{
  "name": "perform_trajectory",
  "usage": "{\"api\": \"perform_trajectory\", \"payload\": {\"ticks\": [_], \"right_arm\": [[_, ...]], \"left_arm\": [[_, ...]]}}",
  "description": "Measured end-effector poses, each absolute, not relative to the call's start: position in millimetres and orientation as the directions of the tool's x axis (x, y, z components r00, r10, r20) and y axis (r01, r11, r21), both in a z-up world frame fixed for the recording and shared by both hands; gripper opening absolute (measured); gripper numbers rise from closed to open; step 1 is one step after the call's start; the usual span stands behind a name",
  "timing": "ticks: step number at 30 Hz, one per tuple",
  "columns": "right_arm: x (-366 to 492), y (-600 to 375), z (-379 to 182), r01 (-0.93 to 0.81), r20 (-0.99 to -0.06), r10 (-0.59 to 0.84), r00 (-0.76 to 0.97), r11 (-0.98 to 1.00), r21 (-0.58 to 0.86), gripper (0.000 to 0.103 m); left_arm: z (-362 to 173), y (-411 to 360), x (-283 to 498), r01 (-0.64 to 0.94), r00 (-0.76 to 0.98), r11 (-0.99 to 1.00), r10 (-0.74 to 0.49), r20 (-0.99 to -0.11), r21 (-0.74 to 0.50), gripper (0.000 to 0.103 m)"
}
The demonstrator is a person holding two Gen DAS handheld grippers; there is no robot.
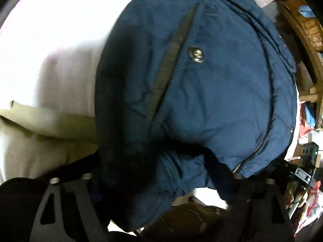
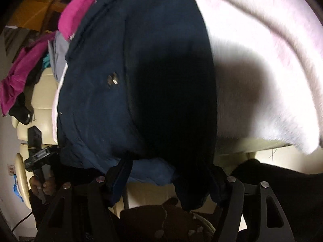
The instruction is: Fold large clothes
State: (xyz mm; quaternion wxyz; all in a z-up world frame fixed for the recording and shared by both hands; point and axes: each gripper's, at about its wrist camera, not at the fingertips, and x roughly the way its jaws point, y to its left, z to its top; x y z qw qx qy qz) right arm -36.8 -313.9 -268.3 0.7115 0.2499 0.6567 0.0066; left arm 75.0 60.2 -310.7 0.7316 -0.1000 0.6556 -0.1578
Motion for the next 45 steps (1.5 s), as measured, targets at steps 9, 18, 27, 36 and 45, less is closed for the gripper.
{"api": "perform_trajectory", "payload": {"ticks": [9, 18, 27, 36, 45], "right_arm": [[-44.9, -297.9, -256.8, 0.28, -0.905, 0.373, 0.205, 0.864, 0.419, 0.024], [-27.6, -275.1, -277.5, 0.264, -0.93, 0.34, 0.14, 0.892, 0.366, 0.043], [-29.3, -256.1, -169.7, 0.048, -0.822, 0.42, 0.385, 0.88, 0.472, 0.01], [-5.2, -257.3, -207.5, 0.1, -0.762, 0.526, 0.377, 0.795, 0.598, 0.014], [-20.6, -267.7, -244.4, 0.146, -0.852, 0.459, 0.253, 0.852, 0.503, 0.024]], "left_arm": [[-309.3, 64.3, 72.2, 0.107, 0.11, 0.923, -0.381, -0.918, -0.37, 0.04], [-319.9, 51.2, 75.3, 0.135, 0.088, 0.908, -0.41, -0.908, -0.397, 0.035], [-257.6, 66.7, 68.0, 0.214, 0.157, 0.828, -0.552, -0.819, -0.518, 0.018], [-218.4, 86.5, 83.4, 0.268, 0.247, 0.776, -0.628, -0.738, -0.571, 0.017], [-257.0, 73.3, 83.3, 0.242, 0.187, 0.821, -0.562, -0.805, -0.517, 0.017]]}}
